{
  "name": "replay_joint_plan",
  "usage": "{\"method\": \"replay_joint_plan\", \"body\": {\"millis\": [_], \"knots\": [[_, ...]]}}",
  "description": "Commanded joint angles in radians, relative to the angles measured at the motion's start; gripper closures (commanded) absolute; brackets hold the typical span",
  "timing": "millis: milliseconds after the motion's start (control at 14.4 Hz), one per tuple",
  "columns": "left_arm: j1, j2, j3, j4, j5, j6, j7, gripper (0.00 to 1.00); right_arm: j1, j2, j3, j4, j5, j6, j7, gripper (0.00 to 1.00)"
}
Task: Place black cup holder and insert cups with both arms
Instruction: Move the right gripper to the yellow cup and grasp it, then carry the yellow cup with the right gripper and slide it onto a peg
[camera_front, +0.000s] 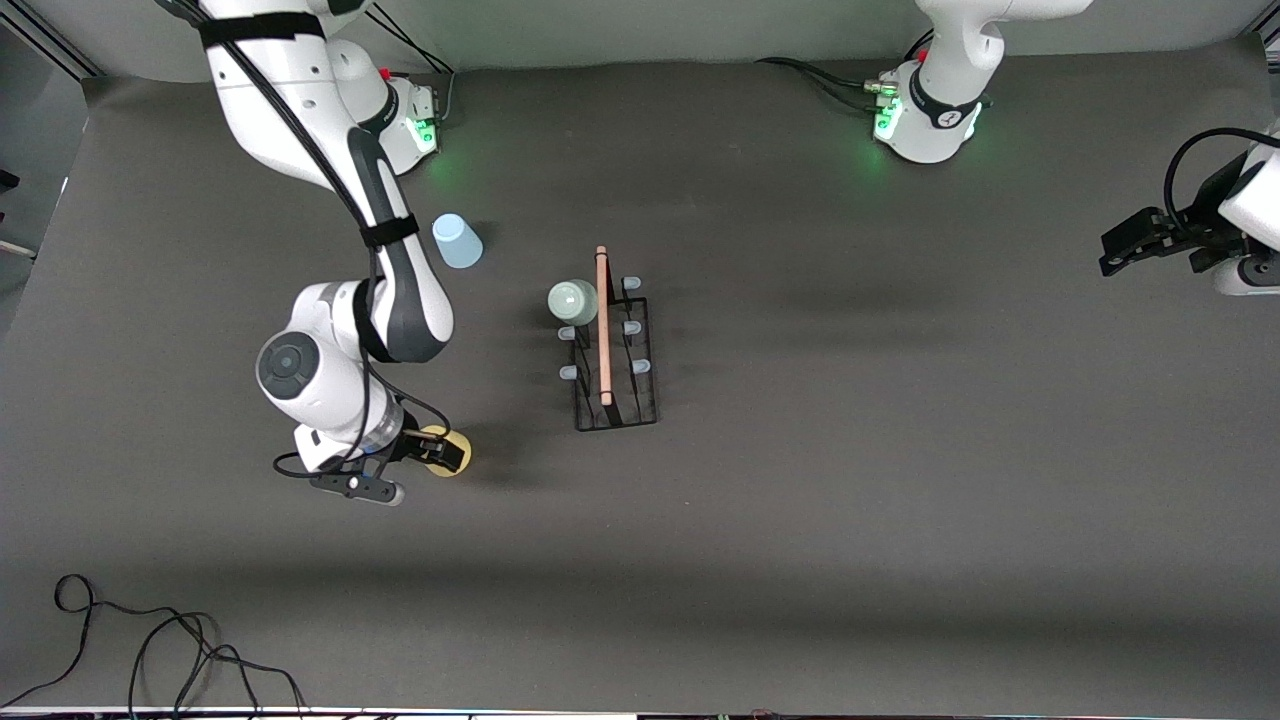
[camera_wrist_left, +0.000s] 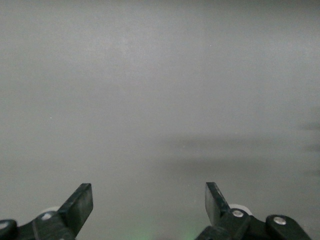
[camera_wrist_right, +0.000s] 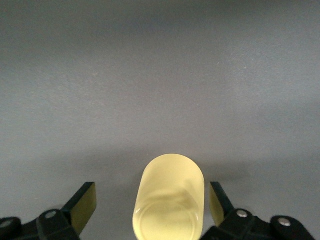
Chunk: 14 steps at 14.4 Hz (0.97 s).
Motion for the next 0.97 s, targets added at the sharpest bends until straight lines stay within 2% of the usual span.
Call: {"method": "replay_joint_plan", "body": {"millis": [0,694,764,833,903], "knots": [[-0.008,-0.001,0.000,0.025,0.018,-0.025,-0.006,0.00,0.001,0.063,-0.005,0.026,0.040,0.027,-0.066,0.00],[-0.016,0.003,-0.006,0.013,0.021,-0.005,-0.006,0.00,0.017,0.063,0.000,0.000,0.043,0.007,-0.058,0.02],[-0.020,0.003,-0.006,0.009,0.021,-0.008,-0.005,0.00,0.016,0.063,0.000,0.000,0.043,0.007,-0.066,0.11],[-0.018,0.003,-0.006,0.001,0.021,-0.006,0.003,0.00,0.016,0.062,0.000,0.000,0.043,0.006,-0.070,0.45],[-0.008,0.003,-0.003,-0.010,0.021,0.006,0.017,0.00,0.016,0.056,0.000,0.000,0.043,0.005,-0.075,0.92]]}}
